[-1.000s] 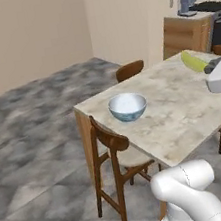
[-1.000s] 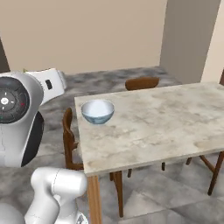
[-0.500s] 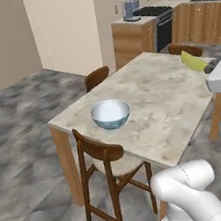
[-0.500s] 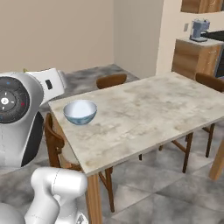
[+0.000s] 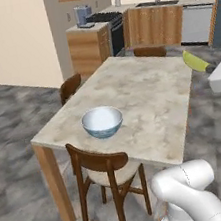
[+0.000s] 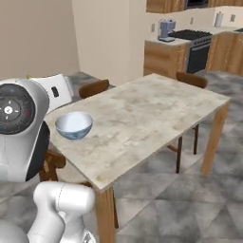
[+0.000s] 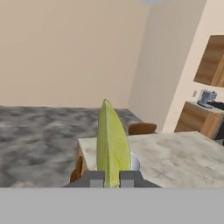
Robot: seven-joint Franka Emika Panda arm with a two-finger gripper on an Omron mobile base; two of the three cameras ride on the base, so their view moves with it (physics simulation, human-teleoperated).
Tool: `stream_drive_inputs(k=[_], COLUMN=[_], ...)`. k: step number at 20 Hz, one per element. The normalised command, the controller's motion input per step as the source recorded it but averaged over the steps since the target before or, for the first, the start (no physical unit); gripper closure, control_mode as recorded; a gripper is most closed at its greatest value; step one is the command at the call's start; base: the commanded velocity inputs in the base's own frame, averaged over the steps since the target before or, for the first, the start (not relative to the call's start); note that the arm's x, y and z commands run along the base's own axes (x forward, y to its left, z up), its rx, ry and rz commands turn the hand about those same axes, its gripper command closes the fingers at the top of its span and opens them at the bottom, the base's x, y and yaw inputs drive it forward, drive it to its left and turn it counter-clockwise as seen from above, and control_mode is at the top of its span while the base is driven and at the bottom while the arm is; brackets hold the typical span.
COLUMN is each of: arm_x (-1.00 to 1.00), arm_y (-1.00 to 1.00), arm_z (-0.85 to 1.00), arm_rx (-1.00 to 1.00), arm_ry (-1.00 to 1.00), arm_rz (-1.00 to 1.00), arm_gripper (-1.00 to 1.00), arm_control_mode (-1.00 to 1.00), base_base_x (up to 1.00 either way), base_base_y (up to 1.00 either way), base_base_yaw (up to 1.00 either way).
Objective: There is a bowl on the dining counter. Grab a lemon wedge from the fridge and place it in the bowl. Then get the liquor bottle and glass cup from the cabinet and place them next to the bowl.
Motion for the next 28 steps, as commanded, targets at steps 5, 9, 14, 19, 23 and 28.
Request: stream_drive_inputs(k=[5,9,14,19,23,28], arm_x=[0.00,0.00,0.00,0.00,0.00,0.58], arm_y=[0.00,0.00,0.00,0.00,0.00,0.40], arm_z=[0.00,0.00,0.00,0.00,0.00,-0.29], arm_rx=[0.00,0.00,0.00,0.00,0.00,0.00], arm_ry=[0.00,0.00,0.00,0.00,0.00,0.19], arm_rz=[0.00,0.00,0.00,0.00,0.00,-0.22], arm_gripper=[1.00,1.00,1.00,1.00,1.00,1.00], arm_control_mode=[1.00,1.00,1.00,1.00,1.00,-1.00], base_base_x=[0.00,0.00,0.10,0.68,0.83,0.15], base_base_y=[1.00,0.98,0.81,0.61,0.53,0.12], base_base_yaw=[-0.36,-0.32,-0.33,-0.41,-0.42,-0.08])
